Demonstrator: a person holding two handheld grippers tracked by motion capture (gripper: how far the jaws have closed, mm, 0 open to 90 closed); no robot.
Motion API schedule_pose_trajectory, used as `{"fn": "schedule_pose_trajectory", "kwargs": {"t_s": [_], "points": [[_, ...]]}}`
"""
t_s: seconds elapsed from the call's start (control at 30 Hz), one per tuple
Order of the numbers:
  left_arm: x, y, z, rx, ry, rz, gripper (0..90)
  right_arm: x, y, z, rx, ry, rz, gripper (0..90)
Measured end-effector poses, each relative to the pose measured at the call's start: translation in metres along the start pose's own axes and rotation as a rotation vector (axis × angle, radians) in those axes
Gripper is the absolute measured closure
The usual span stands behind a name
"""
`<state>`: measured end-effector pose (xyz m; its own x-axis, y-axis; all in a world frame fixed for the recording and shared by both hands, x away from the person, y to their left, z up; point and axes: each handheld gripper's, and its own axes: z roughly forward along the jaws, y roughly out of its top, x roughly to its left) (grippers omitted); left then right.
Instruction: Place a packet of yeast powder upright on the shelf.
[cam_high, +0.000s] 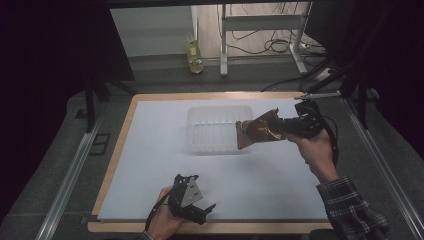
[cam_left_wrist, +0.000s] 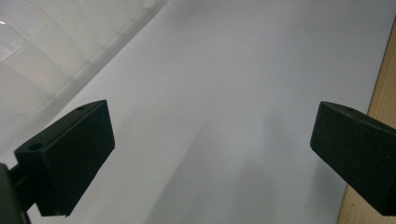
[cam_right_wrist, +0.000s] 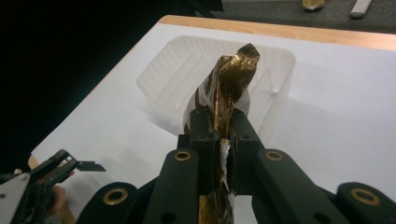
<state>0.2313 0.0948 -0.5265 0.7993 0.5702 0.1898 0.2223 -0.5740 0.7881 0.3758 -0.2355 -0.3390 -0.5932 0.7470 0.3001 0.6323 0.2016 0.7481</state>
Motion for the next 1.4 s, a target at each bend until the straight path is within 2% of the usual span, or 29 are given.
{"fn": "schedule_pose_trajectory", "kwargs": {"t_s": [0.43, 0.7, 1.03, 1.4], "points": [[0.000, 0.000, 0.000, -0.002, 0.002, -0.002, 0.0, 0.000, 0.024, 0.011, 0.003, -0.050, -0.008, 82.6], [0.000, 0.000, 0.000, 0.000, 0.003, -0.002, 0.0, 0.003, 0.036, 0.023, 0.010, -0.065, -0.009, 82.7], [0.000, 0.000, -0.001, -0.007, 0.004, -0.006, 0.0, 0.004, 0.045, 0.044, 0.031, -0.086, 0.003, 82.8], [0.001, 0.000, -0.002, -0.003, 0.004, 0.002, 0.0, 0.010, 0.051, 0.070, 0.060, -0.137, -0.009, 82.8]]}}
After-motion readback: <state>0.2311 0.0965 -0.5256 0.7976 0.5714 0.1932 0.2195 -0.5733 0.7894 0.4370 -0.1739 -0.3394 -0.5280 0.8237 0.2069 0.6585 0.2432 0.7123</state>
